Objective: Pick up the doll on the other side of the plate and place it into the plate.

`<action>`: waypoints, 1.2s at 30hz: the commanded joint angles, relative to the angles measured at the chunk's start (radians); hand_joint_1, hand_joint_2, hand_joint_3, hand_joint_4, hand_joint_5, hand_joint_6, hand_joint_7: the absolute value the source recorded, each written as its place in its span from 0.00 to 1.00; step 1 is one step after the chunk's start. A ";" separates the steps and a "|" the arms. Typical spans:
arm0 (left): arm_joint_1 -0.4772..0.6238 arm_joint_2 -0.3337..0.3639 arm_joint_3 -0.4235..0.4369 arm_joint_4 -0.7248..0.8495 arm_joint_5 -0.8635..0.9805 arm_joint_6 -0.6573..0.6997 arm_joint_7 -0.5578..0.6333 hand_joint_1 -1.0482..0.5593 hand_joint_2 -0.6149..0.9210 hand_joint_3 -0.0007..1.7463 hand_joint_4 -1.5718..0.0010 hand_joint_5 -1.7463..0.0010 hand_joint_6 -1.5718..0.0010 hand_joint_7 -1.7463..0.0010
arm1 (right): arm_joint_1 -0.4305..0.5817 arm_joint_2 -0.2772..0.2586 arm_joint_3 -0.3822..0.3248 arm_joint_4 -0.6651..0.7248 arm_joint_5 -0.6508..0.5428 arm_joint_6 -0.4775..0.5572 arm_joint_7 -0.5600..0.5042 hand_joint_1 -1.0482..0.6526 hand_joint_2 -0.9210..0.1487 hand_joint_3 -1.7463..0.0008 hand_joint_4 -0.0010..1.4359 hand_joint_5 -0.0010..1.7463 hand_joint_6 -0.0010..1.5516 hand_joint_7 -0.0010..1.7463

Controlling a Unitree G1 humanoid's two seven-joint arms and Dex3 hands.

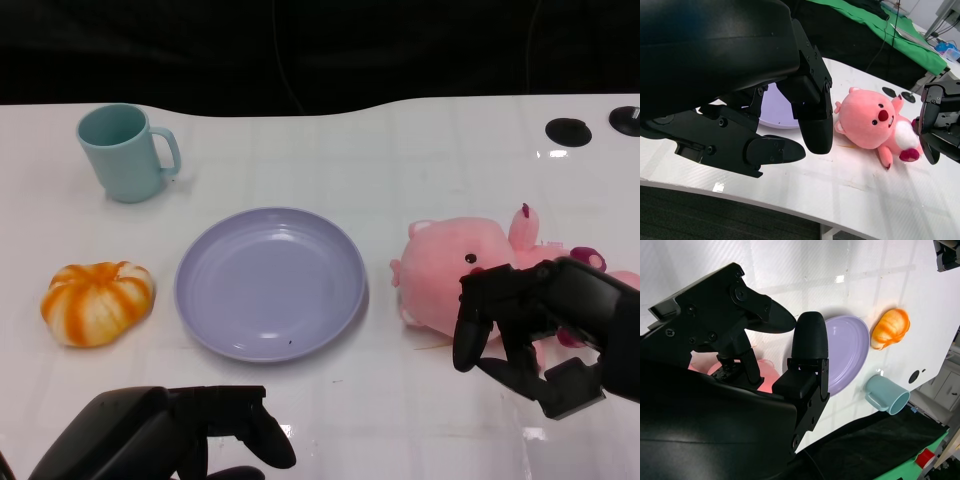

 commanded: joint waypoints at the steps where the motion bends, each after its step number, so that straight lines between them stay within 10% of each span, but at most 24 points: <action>1: -0.002 0.009 0.004 -0.001 -0.008 0.000 -0.010 0.53 1.00 0.22 0.60 0.04 0.53 0.51 | -0.012 -0.013 0.001 0.003 -0.002 0.002 0.003 0.57 0.34 0.42 0.51 0.97 0.47 0.74; 24: -0.001 0.012 0.007 -0.003 -0.006 0.001 -0.011 0.53 1.00 0.21 0.60 0.04 0.53 0.52 | -0.013 -0.007 -0.002 0.007 -0.010 -0.013 -0.013 0.58 0.33 0.43 0.51 0.93 0.48 0.71; 36: 0.004 0.011 0.014 0.007 -0.014 -0.013 -0.007 0.53 1.00 0.21 0.60 0.04 0.52 0.52 | 0.000 0.032 -0.022 -0.032 -0.102 0.027 -0.150 0.50 0.19 0.75 0.36 0.58 0.30 0.32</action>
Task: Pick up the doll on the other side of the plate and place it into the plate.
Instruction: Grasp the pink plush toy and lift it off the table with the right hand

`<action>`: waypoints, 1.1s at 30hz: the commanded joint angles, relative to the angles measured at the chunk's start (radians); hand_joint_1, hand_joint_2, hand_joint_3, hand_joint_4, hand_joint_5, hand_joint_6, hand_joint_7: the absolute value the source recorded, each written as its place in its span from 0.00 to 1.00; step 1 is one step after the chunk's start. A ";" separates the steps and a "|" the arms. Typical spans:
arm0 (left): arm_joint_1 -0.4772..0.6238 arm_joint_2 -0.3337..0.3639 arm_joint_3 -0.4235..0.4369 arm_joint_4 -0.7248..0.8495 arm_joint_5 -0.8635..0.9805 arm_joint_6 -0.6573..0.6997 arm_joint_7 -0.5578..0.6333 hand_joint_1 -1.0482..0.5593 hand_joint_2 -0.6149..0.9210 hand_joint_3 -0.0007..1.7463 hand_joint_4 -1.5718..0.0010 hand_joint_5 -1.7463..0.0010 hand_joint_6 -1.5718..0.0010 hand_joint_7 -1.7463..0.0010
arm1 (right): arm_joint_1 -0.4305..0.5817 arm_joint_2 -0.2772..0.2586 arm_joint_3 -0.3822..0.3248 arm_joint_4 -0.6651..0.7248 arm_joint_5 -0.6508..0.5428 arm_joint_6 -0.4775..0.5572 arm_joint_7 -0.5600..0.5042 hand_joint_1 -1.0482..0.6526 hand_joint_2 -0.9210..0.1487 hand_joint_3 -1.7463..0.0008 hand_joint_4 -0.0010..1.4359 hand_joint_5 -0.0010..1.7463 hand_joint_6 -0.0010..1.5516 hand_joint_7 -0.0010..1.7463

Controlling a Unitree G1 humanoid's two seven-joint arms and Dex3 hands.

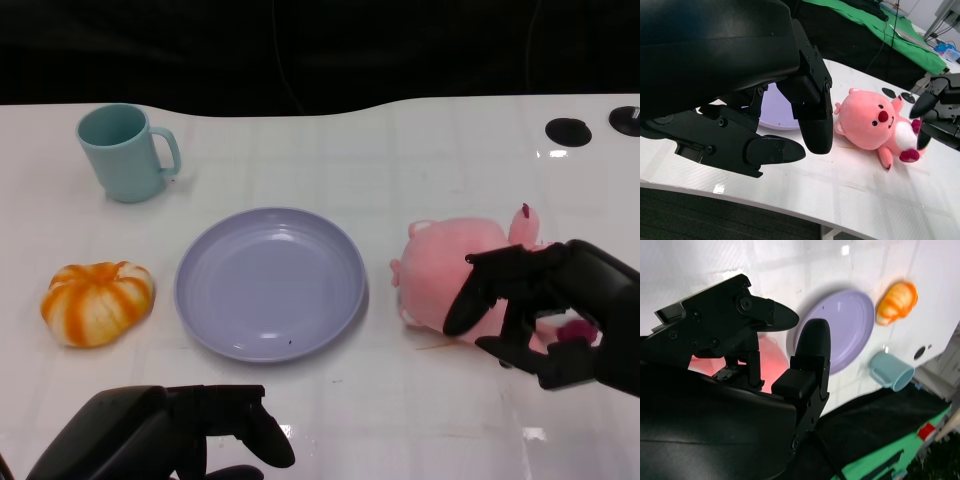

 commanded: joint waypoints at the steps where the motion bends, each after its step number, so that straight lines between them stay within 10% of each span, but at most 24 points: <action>1: 0.004 0.010 0.008 0.007 -0.015 -0.007 -0.007 0.53 1.00 0.21 0.60 0.04 0.53 0.52 | 0.002 0.013 -0.008 -0.025 -0.050 0.031 -0.058 0.48 0.15 0.82 0.28 0.57 0.25 0.26; 7: 0.005 0.013 0.014 0.014 -0.018 -0.018 -0.006 0.53 1.00 0.21 0.60 0.04 0.53 0.52 | -0.015 0.000 0.004 -0.024 -0.151 0.051 -0.089 0.32 0.01 0.97 0.02 0.51 0.09 0.13; 18: 0.006 0.016 0.017 0.011 -0.022 -0.016 -0.010 0.53 1.00 0.21 0.60 0.04 0.53 0.52 | -0.038 -0.044 0.043 -0.044 -0.356 0.113 -0.068 0.19 0.04 1.00 0.00 0.07 0.00 0.01; 33: 0.000 0.015 0.009 0.014 -0.014 -0.010 -0.006 0.53 1.00 0.21 0.59 0.05 0.52 0.52 | -0.054 -0.069 0.131 -0.059 -0.681 0.161 -0.002 0.14 0.05 1.00 0.00 0.05 0.03 0.02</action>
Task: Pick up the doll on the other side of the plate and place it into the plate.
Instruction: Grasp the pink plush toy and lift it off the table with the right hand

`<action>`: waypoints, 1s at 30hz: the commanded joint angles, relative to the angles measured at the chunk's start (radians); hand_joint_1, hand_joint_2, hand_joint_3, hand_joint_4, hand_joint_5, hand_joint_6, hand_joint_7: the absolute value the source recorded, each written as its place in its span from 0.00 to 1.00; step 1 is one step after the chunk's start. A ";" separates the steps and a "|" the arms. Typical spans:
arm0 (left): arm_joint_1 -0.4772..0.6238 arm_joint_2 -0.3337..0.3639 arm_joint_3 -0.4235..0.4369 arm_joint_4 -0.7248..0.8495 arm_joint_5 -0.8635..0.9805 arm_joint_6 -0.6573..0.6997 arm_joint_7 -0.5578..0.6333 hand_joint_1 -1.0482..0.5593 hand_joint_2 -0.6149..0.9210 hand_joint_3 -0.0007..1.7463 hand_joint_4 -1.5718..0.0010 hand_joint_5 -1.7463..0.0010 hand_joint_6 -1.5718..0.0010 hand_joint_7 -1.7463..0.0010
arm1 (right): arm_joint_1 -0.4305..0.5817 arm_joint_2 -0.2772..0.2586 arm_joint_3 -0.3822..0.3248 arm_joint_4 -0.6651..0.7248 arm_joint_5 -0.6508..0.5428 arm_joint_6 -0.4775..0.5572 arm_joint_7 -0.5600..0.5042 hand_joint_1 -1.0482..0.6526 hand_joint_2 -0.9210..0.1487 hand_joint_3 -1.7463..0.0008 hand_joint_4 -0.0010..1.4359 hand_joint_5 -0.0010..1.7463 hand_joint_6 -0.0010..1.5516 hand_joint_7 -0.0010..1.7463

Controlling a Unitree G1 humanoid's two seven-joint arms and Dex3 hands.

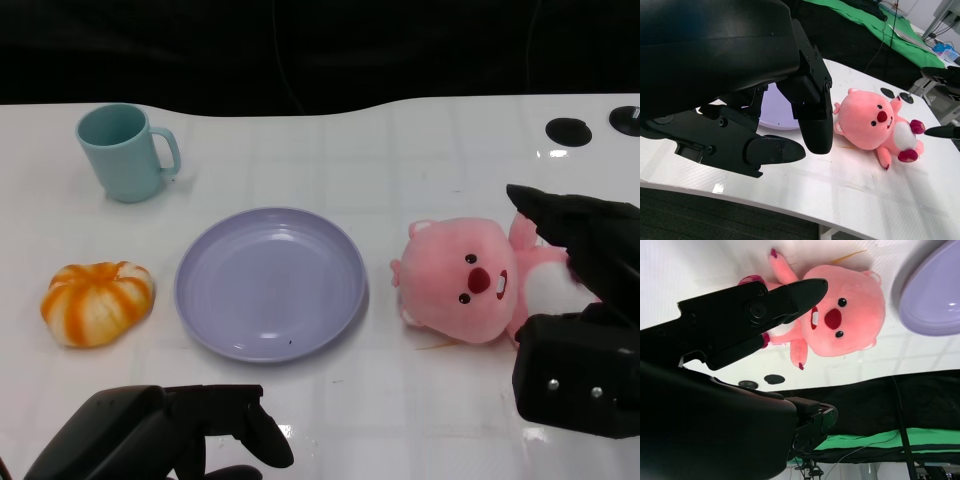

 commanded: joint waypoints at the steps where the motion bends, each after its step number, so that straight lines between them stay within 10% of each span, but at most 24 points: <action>1: -0.002 0.009 -0.002 0.007 0.007 0.002 -0.006 0.53 1.00 0.21 0.59 0.05 0.52 0.52 | -0.015 -0.005 0.006 -0.012 -0.045 0.010 0.027 0.14 0.05 1.00 0.00 0.05 0.03 0.02; 30: -0.028 -0.024 -0.065 0.043 0.054 -0.018 0.016 0.52 1.00 0.21 0.61 0.04 0.54 0.49 | -0.245 0.117 0.066 0.484 -0.054 0.028 0.022 0.11 0.00 0.91 0.00 0.08 0.04 0.01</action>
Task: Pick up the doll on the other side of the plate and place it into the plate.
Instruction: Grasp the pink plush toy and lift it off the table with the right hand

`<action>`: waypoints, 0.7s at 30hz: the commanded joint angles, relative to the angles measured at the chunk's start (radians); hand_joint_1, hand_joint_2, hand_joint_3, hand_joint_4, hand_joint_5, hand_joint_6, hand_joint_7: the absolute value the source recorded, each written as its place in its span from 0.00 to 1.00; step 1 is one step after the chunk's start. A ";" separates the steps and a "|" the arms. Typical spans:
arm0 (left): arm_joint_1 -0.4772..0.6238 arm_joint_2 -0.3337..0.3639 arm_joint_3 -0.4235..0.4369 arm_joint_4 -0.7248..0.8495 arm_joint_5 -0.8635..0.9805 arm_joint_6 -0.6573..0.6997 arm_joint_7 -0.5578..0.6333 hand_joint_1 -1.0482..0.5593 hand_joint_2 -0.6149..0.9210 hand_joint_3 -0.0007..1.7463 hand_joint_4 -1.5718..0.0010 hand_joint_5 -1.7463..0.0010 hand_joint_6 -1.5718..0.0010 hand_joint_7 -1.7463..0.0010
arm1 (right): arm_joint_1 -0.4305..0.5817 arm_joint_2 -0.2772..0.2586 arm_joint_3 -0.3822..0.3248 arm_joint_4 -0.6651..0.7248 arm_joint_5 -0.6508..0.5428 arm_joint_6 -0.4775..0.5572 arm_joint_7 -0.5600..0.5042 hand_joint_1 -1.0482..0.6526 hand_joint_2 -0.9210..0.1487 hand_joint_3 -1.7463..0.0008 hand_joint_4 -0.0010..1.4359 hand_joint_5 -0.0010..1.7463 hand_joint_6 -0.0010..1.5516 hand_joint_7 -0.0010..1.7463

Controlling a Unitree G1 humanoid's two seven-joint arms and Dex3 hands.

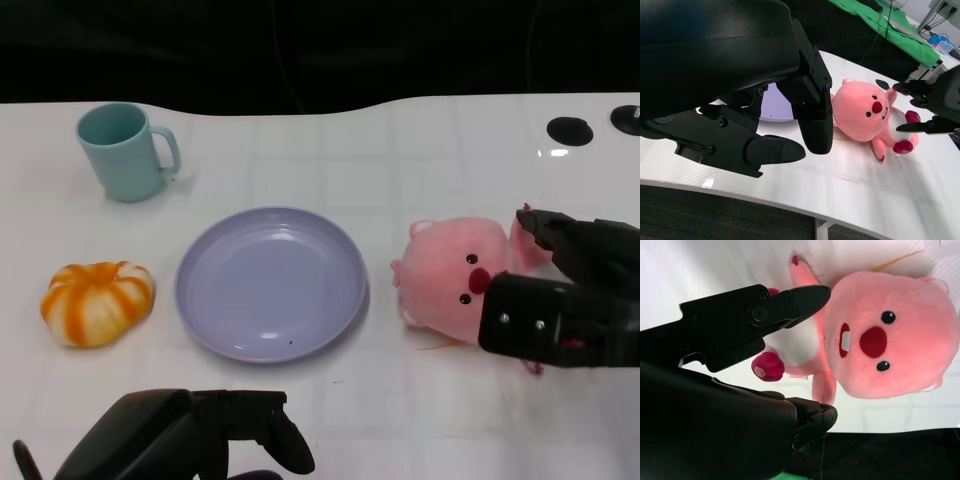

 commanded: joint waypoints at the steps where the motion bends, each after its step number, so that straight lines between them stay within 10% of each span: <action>1: 0.007 0.004 0.005 0.000 0.013 -0.007 0.014 0.52 1.00 0.21 0.61 0.04 0.54 0.49 | -0.044 0.013 -0.005 0.062 0.019 0.009 -0.022 0.11 0.00 0.91 0.00 0.08 0.04 0.01; 21: 0.017 0.000 0.009 -0.042 0.015 0.027 -0.005 0.52 1.00 0.21 0.62 0.02 0.55 0.49 | -0.143 0.022 0.064 0.226 0.065 0.007 0.029 0.11 0.00 0.91 0.02 0.11 0.12 0.02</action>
